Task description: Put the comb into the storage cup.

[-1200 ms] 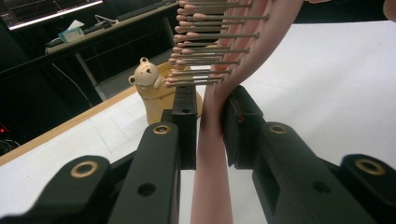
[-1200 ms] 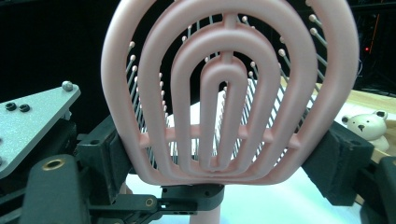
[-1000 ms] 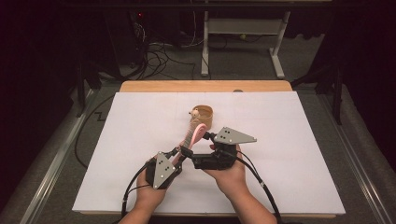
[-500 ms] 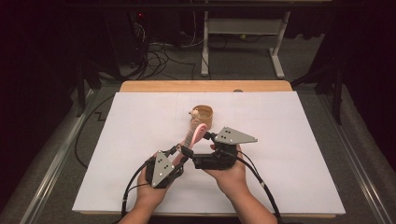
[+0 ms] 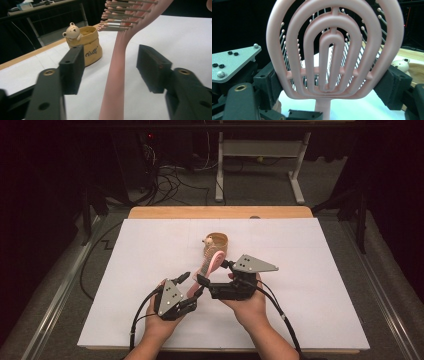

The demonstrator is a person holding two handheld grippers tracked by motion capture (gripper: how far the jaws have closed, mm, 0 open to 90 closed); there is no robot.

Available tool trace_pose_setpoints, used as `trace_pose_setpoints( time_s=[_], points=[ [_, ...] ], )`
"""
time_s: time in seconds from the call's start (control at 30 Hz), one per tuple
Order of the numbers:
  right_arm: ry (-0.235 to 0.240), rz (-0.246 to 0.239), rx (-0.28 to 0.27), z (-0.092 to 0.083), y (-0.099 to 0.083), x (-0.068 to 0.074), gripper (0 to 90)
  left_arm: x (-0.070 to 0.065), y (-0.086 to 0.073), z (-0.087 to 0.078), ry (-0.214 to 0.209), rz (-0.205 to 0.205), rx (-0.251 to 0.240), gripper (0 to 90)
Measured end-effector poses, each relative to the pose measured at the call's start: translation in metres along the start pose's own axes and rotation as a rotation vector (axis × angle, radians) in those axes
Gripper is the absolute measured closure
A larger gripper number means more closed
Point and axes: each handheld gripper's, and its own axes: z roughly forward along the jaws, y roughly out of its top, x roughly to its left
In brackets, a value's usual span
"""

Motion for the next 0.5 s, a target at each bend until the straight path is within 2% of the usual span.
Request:
trace_pose_setpoints(
  time_s=[0.23,0.3,0.5],
  points=[
    [-0.012,-0.001,-0.005,-0.004,0.002,-0.003,20.3,0.009,-0.002,-0.007,-0.042,-0.026,0.010,27.9],
    [-0.017,-0.001,-0.004,-0.005,0.002,-0.004,20.3,0.012,-0.004,-0.009,-0.039,-0.018,0.008,26.2],
    [-0.024,-0.002,-0.006,-0.006,0.003,-0.006,20.3,0.020,-0.007,-0.013,-0.050,-0.045,-0.005,21.2]
  ],
)
